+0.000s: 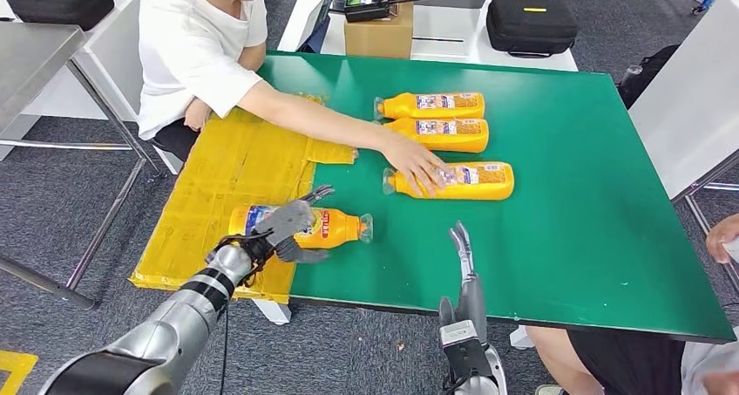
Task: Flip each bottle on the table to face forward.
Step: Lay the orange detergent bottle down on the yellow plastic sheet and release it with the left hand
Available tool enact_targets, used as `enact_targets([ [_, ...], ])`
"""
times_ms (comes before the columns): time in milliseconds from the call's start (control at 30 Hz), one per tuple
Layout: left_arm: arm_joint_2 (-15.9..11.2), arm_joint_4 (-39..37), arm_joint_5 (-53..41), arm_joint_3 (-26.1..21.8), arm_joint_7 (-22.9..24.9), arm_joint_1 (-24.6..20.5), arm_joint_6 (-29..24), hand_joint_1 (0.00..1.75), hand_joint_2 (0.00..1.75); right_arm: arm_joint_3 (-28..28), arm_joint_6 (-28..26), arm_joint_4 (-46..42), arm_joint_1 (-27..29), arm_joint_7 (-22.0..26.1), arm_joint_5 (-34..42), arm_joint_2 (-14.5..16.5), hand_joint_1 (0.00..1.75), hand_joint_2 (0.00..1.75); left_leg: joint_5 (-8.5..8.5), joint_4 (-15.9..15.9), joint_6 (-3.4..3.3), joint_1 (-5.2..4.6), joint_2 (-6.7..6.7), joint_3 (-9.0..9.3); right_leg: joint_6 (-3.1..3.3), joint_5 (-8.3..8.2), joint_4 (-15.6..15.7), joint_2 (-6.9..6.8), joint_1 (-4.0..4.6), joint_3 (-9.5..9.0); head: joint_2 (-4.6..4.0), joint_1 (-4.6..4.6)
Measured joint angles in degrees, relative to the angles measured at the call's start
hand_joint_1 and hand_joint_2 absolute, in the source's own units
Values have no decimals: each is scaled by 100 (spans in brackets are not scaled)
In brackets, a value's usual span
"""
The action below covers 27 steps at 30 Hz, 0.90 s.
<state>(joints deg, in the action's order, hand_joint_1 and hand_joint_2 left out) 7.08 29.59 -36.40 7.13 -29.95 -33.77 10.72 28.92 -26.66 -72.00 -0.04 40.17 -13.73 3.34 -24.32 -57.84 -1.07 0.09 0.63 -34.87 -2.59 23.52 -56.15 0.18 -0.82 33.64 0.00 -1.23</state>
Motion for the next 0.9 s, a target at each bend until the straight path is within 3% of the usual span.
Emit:
enact_targets([
  [67, 89, 602, 1020, -193, -61, 392, 287, 0, 175, 5, -282, 1, 7, 0, -200, -47, 0, 0, 0, -1, 0, -2, -4, -7, -1, -1, 1, 1, -3, 10, 0, -1],
  [200, 310, 2139, 3189, -334, 215, 1202, 459, 0, 175, -12, -756, 19, 38, -5, -967, -128, 0, 175, -2, -2, -1, -4, -4, -30, -1, 0, 1, 2, -4, 31, -1, -1],
  [300, 427, 3273, 4107, -311, 122, 1710, -241, 0, 175, -123, -889, 65, 59, -136, -1753, -168, 0, 175, -4, -2, -2, -3, -5, -40, -1, 0, 2, 2, -2, 43, 0, -2],
  [433, 500, 4518, 4485, -214, -155, 2201, -975, 0, 175, -319, -965, 116, 65, -555, -2771, -241, 0, 175, -5, -1, -1, 0, -1, -46, 0, 2, 2, 1, 1, 47, -1, -2],
  [667, 538, 5899, 4650, -44, -333, 2825, -1110, 0, 175, -625, -794, 213, -104, -1649, -4243, -519, 0, 175, -4, -1, -2, -2, -1, -46, -1, 0, 3, 1, -2, 44, 0, -1],
  [900, 538, 6430, 4236, 227, -342, 3105, -1312, 0, 175, -974, -398, 632, -612, -2304, -4660, -758, 0, 175, -2, -2, -3, -4, -2, -44, -3, -2, 3, 1, -3, 43, 0, -2],
])
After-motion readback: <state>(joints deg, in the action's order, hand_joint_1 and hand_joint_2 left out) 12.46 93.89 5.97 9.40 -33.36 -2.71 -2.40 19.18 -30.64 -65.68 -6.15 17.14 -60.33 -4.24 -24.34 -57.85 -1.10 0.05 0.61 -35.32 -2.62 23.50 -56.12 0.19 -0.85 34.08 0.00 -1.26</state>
